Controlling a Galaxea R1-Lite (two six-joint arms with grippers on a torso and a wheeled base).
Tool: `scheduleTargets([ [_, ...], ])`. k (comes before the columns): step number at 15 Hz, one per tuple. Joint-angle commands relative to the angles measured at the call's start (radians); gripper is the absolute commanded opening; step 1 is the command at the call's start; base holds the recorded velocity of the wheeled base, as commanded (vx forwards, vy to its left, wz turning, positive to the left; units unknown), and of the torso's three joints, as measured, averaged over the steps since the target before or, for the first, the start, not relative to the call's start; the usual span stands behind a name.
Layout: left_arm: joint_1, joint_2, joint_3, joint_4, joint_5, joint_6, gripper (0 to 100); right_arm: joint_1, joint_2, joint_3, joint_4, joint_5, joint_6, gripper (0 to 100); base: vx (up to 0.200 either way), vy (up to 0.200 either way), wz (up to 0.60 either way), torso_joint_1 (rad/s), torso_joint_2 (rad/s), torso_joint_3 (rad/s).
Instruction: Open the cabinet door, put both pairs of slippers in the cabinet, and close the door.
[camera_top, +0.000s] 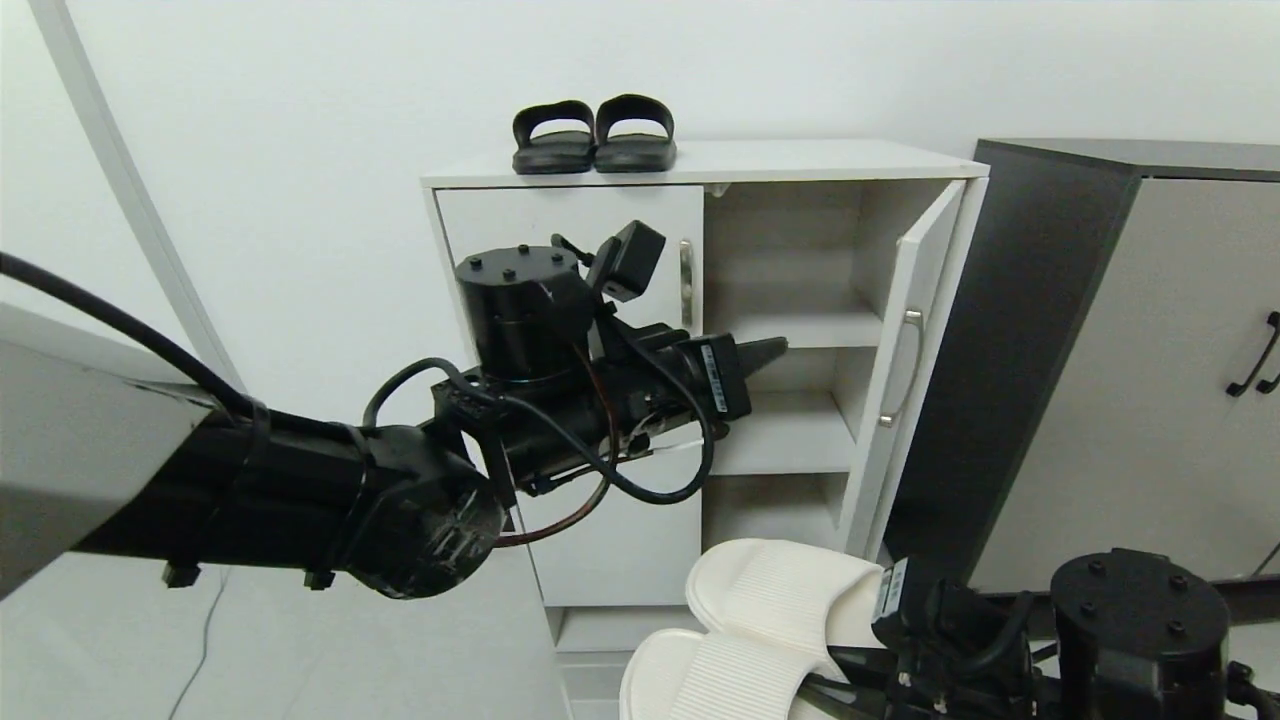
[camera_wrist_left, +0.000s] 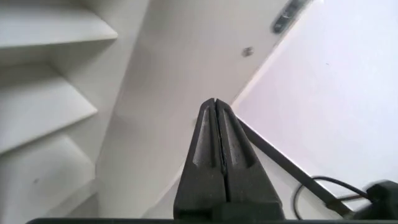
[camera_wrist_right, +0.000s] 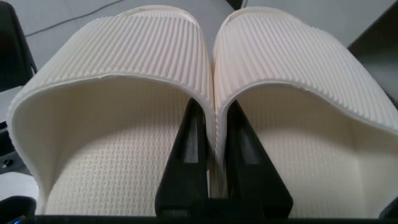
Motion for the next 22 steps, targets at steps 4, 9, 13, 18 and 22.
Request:
scheduleTargets([
  [4, 0.118, -0.185, 0.210, -0.009, 0.000, 0.004, 0, -0.029, -0.004, -0.003, -0.002, 0.001, 0.000, 0, 0.000, 0.000, 0.00, 0.000, 0.00, 0.000],
  [9, 0.336, -0.515, 0.542, 0.000, -0.002, 0.067, 0, -0.050, -0.003, -0.006, -0.002, 0.000, 0.000, 0, 0.000, 0.000, 0.00, 0.000, 0.00, 0.000],
  [13, 0.431, -0.830, 0.803, 0.020, 0.001, 0.162, 0, -0.058, 0.000, -0.008, -0.002, 0.000, 0.000, 0, 0.000, 0.000, 0.00, 0.000, 0.00, 0.000],
  [18, 0.472, -1.307, 0.843, 0.585, 0.259, 0.208, 0, -0.058, 0.002, -0.006, -0.002, 0.000, 0.000, 0, 0.000, 0.000, 0.00, 0.000, 0.00, 0.000],
  [22, 0.524, -1.534, 0.924, 0.812, 0.526, 0.343, 0, -0.080, 0.011, -0.038, 0.000, -0.009, 0.006, 0, 0.000, 0.000, 0.00, 0.000, 0.00, 0.000],
])
